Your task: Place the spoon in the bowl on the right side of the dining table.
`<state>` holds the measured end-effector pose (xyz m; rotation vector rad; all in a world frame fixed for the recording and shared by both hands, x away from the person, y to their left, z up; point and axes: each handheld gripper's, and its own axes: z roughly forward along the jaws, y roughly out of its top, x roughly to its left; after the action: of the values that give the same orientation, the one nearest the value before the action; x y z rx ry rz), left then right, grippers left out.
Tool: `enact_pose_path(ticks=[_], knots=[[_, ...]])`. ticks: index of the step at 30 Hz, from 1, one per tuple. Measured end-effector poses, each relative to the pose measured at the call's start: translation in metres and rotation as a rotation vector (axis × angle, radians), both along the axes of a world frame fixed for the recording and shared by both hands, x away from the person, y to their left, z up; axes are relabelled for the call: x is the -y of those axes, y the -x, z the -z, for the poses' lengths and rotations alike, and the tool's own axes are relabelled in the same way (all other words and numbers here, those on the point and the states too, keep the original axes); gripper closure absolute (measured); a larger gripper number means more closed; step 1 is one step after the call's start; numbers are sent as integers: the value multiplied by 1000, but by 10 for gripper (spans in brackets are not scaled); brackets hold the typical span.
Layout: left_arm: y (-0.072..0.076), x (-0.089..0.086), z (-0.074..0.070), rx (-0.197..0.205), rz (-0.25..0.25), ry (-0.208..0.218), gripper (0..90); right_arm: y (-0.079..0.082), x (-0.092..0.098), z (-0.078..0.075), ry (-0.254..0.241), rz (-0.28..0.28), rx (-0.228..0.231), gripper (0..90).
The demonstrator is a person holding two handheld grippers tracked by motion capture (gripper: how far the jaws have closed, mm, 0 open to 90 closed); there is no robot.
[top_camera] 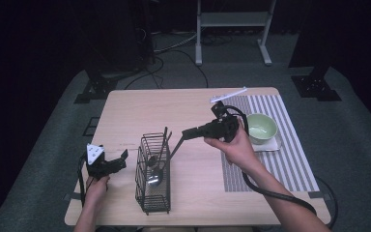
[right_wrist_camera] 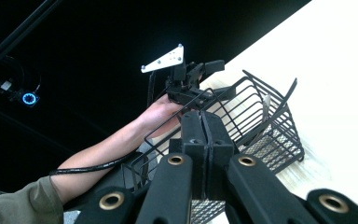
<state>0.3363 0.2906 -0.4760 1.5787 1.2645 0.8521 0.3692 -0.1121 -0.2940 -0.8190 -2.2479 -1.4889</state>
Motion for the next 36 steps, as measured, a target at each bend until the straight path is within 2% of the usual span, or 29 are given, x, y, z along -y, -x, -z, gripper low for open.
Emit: enact_pose_path(ticks=[23, 36], knots=[[0, 0, 0, -3, 0, -1, 0, -5, 37, -8, -57, 62, -26, 894], [0, 0, 0, -4, 0, -2, 0, -8, 54, -11, -75, 95, -23, 894]])
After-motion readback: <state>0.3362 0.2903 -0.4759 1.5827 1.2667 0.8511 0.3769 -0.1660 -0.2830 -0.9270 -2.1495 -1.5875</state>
